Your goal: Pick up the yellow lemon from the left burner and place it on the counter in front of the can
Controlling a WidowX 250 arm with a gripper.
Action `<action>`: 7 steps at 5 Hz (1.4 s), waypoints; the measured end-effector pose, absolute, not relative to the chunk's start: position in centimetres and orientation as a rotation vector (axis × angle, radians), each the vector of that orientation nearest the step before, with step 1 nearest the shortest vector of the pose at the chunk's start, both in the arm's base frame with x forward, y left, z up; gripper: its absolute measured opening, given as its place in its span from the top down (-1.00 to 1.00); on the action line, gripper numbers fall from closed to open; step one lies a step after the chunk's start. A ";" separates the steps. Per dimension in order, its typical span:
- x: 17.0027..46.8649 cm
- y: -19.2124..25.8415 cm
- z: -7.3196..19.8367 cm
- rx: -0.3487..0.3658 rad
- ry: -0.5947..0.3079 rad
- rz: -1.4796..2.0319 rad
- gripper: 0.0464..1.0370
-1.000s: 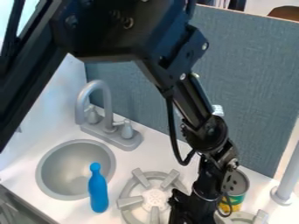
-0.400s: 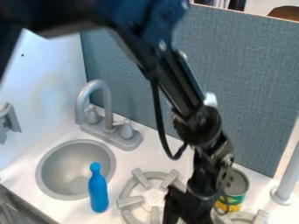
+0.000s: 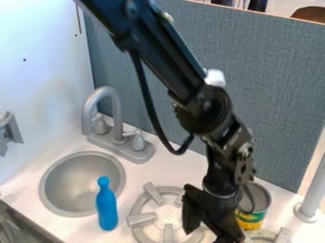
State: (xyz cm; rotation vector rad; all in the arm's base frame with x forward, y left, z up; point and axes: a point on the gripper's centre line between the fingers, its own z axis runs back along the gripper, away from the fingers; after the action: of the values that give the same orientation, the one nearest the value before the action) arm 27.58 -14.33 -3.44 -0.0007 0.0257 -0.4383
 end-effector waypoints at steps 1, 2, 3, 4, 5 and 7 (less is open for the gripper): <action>28.3 -15.4 -2.5 -0.022 0.003 -0.414 -0.91; 28.5 -18.8 -0.8 -0.032 -0.013 -0.431 -0.91; 27.9 -20.9 -0.5 -0.025 0.005 -0.444 -0.92; 27.8 -20.7 -0.4 -0.009 0.029 -0.442 -0.92; 27.6 -20.5 -0.5 0.027 0.095 -0.418 -0.92; 27.6 -20.4 -0.5 0.029 0.099 -0.412 -0.92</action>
State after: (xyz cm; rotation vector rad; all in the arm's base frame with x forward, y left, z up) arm 27.57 -20.40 -0.50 0.0289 0.0988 -0.4117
